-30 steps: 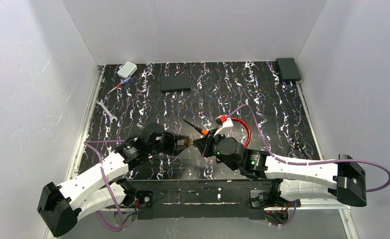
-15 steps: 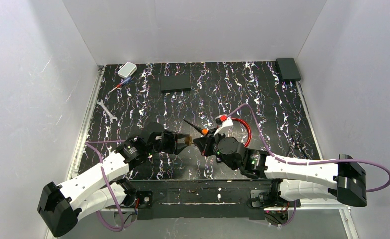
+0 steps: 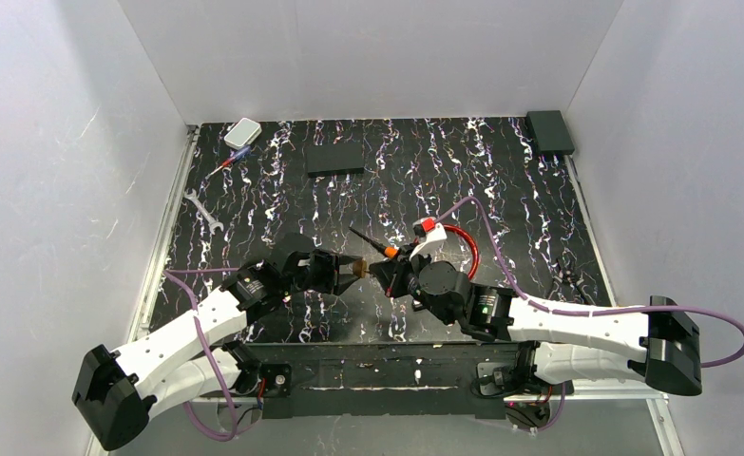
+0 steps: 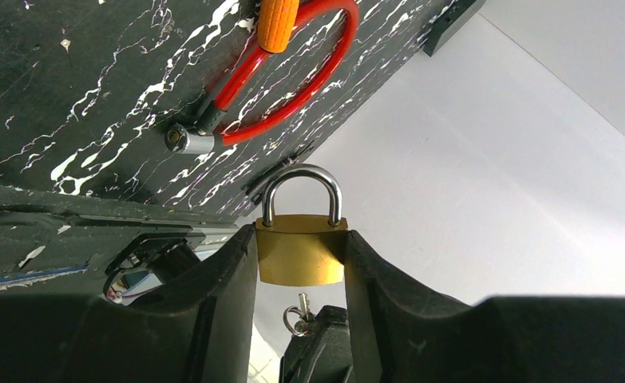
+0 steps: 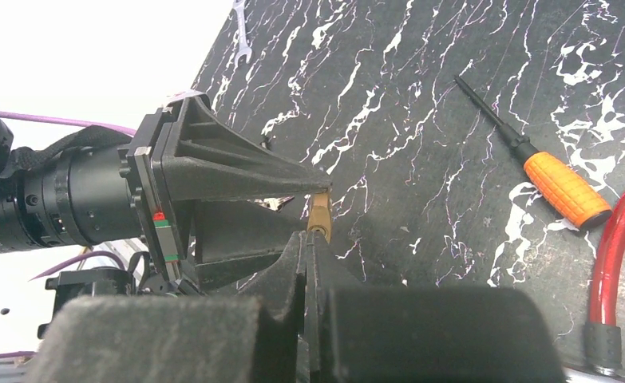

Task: Unlock with the key

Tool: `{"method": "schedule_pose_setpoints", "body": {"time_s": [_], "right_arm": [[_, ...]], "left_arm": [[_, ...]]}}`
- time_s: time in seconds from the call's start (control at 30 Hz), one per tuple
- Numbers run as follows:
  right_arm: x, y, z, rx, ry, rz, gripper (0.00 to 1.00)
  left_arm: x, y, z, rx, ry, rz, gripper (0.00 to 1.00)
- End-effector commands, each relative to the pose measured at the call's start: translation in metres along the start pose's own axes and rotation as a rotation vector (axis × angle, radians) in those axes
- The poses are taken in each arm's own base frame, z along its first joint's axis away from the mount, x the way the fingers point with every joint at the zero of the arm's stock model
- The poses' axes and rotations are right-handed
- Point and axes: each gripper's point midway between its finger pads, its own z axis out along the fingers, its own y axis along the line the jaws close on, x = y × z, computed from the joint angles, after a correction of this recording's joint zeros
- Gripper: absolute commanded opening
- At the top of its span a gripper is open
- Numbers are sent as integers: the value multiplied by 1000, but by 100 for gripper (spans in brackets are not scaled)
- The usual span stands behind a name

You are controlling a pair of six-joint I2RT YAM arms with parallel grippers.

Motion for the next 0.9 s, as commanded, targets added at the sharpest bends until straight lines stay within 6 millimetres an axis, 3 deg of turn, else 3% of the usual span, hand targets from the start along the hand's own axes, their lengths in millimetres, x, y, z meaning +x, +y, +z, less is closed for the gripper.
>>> {"method": "schedule_pose_setpoints", "body": {"time_s": [0.0, 0.37, 0.87], "right_arm": [[-26, 18, 1, -38, -80, 32, 1], [-20, 16, 6, -24, -72, 20, 1], [-26, 13, 6, -6, -93, -7, 1]], "left_arm": [[1, -7, -1, 22, 5, -9, 0], [2, -8, -2, 29, 11, -6, 0], [2, -9, -5, 33, 5, 7, 0]]}}
